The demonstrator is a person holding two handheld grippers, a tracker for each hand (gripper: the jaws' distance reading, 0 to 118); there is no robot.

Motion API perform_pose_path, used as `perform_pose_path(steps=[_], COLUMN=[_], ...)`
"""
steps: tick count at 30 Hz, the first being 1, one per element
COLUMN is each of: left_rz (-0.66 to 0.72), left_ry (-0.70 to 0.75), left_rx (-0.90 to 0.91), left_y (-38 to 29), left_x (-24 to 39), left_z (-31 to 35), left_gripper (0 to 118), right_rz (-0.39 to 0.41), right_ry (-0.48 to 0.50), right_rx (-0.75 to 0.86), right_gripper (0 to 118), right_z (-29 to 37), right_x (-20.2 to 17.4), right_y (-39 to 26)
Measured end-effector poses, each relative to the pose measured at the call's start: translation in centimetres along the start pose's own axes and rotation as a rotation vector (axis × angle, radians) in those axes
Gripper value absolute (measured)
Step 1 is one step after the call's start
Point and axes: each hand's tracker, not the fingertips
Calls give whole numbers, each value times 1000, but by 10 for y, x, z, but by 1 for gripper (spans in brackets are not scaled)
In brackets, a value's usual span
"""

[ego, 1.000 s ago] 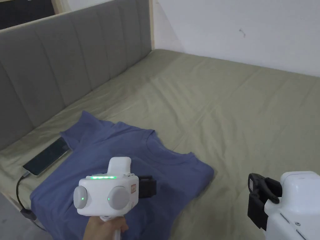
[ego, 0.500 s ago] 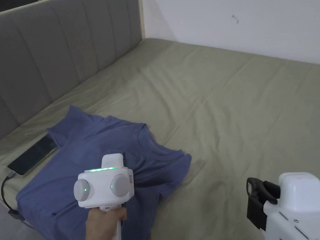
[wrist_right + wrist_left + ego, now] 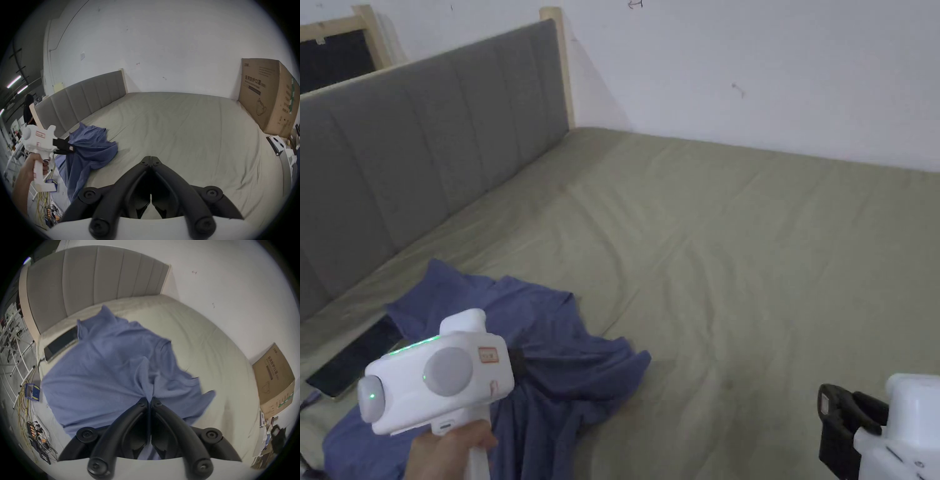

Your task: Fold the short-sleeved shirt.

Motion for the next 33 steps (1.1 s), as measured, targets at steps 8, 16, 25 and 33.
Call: perform_pose_path(steps=[8, 16, 25, 33], left_rz=[-82, -287, -553, -627], left_ry=[-236, -613, -836, -655], left_rx=[183, 210, -102, -545], left_y=[37, 8, -140, -282], left_x=[72, 227, 352, 361], left_z=[90, 155, 125, 10], left_gripper=[1, 1, 1, 1], right_rz=[-54, -124, -244, -341], right_ry=[-71, -204, -382, -447], right_rx=[84, 203, 253, 184], right_gripper=[0, 0, 0, 0], right_z=[40, 102, 166, 175], right_x=[34, 88, 165, 204], right_y=[10, 18, -2, -38])
